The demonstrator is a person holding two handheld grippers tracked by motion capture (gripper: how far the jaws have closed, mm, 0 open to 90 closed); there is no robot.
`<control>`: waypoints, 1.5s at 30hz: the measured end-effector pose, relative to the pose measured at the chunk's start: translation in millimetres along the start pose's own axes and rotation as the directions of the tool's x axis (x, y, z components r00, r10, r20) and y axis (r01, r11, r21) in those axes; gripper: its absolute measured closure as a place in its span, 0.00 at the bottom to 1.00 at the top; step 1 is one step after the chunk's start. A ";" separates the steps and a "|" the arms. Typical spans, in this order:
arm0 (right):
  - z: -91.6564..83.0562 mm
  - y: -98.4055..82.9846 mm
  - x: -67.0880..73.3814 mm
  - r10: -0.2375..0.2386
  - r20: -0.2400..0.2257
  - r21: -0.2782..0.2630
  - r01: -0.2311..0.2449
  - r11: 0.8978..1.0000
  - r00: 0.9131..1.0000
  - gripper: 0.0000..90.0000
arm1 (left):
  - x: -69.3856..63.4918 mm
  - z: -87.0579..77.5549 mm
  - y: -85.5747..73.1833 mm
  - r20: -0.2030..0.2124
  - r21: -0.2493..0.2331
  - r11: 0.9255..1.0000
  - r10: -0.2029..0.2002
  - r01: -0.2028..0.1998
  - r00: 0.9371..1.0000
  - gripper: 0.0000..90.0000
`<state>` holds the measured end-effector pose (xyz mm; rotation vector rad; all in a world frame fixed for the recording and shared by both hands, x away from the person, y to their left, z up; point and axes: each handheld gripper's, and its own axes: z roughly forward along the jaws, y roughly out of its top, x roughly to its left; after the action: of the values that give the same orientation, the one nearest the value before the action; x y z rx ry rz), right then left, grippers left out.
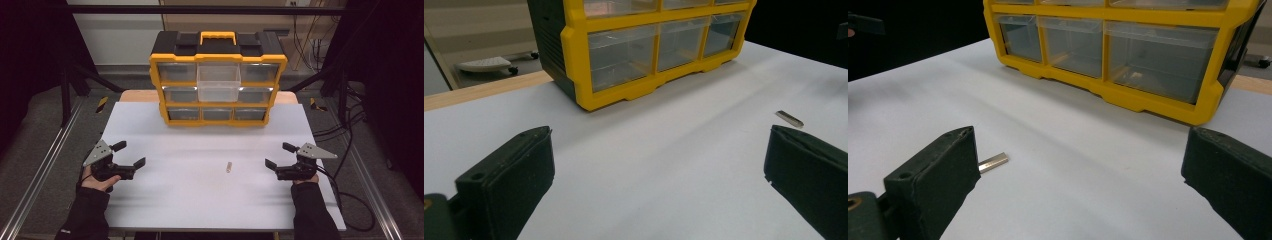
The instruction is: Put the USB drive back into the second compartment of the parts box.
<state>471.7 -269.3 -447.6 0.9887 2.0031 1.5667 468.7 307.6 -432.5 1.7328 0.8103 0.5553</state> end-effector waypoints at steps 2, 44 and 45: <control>0.0 0.0 -0.2 -0.003 -0.001 -0.001 0.003 1.000 1.000 0.03 | -1.4 0.7 0.3 0.001 0.002 1.000 -0.002 0.002 1.000 0.00; 1.9 -0.2 0.5 -0.018 -0.015 0.027 0.019 0.999 1.000 0.03 | -43.5 28.9 13.0 -0.014 0.044 0.999 0.001 0.000 1.000 0.00; 1.9 -0.2 0.6 -0.018 -0.017 0.027 0.018 0.999 1.000 0.03 | -46.3 31.0 13.4 -0.011 0.047 0.999 0.006 -0.005 1.000 0.00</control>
<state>472.6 -267.6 -448.3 0.9683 2.0443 1.5463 463.6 250.8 -427.7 1.7772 0.8326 0.5541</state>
